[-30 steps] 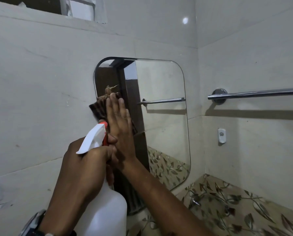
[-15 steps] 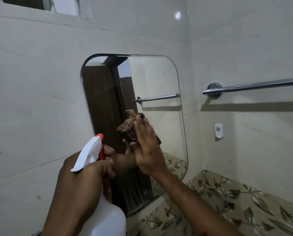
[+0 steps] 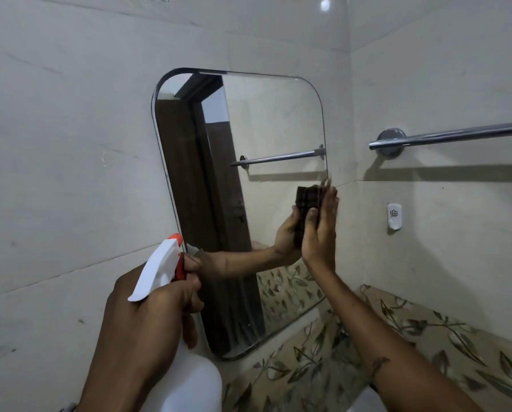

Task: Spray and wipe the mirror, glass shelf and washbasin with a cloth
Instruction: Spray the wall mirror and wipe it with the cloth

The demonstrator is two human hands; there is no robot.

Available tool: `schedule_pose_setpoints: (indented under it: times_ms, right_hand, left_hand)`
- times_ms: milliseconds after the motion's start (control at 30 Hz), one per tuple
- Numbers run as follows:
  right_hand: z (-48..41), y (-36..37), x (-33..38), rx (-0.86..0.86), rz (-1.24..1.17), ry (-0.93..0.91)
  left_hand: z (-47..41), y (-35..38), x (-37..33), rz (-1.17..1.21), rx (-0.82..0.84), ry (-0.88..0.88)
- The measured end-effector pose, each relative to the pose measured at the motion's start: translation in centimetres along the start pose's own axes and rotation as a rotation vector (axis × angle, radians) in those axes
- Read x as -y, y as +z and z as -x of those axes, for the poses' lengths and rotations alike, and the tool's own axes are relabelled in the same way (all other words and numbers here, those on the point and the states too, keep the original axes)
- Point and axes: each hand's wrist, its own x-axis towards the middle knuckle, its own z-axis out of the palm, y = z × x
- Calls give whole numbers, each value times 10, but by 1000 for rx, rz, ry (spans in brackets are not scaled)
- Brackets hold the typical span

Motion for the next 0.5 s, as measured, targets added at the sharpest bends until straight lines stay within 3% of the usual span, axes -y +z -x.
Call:
schedule_pose_setpoints:
  times_ms: [100, 333, 500]
  right_hand:
    - [56, 11, 23, 69, -28, -61]
    - [190, 37, 70, 420, -10, -498]
    - [203, 33, 54, 460, 30, -505]
  left_hand:
    - [2, 3, 7, -9, 19, 16]
    - [13, 13, 19, 20, -16, -161]
    - [23, 12, 27, 40, 1, -177]
